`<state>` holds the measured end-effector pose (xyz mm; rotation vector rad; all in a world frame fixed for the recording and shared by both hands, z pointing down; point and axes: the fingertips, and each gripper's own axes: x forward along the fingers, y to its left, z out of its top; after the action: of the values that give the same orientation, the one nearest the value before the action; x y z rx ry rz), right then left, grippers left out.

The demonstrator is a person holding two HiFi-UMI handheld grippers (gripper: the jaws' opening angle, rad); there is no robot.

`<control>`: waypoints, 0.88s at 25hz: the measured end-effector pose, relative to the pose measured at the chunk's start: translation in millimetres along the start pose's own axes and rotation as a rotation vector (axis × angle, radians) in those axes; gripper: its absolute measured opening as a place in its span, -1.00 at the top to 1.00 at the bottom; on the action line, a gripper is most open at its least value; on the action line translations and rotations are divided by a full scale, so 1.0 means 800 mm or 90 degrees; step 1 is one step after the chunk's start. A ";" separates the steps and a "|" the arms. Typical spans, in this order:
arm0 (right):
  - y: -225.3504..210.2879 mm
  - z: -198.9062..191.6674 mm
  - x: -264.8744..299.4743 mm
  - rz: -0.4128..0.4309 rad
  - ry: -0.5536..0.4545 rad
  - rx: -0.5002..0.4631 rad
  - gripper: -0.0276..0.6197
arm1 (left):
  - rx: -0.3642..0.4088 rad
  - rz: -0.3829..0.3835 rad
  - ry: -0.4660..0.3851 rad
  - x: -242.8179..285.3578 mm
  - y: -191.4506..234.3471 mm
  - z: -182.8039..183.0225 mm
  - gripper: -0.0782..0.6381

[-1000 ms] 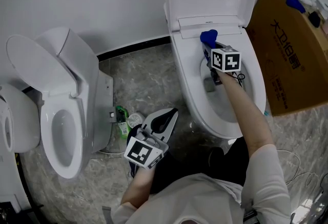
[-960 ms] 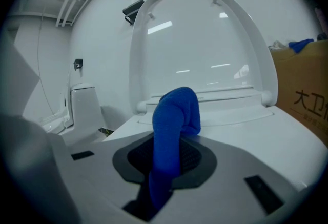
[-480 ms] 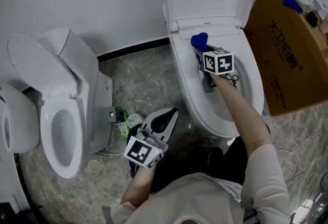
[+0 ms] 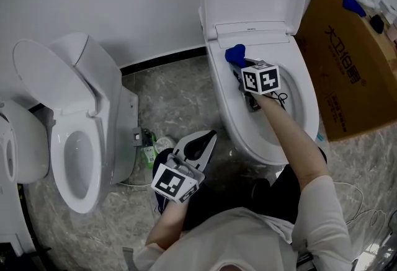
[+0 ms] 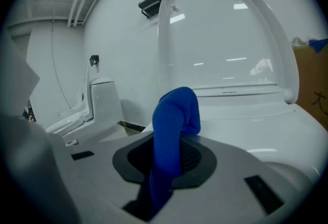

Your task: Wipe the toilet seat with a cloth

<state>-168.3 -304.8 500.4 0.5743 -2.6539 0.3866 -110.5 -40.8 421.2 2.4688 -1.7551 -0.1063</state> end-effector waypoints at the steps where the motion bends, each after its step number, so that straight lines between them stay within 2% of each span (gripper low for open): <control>1: 0.002 -0.001 -0.002 0.004 0.003 0.000 0.76 | 0.004 0.001 0.000 -0.001 -0.001 0.000 0.77; 6: 0.018 -0.008 -0.006 0.025 0.016 -0.013 0.76 | 0.000 0.016 -0.006 -0.007 0.005 0.000 0.77; 12: 0.034 -0.013 -0.011 0.045 0.033 -0.049 0.76 | 0.003 0.011 -0.004 -0.007 0.003 0.001 0.77; 22: 0.049 -0.022 -0.021 0.068 0.049 -0.037 0.76 | 0.005 0.014 -0.016 -0.005 0.006 0.005 0.77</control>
<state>-166.1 -258.6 501.9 0.3935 -2.6194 0.3525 -116.6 -38.7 417.4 2.4625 -1.7960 -0.1286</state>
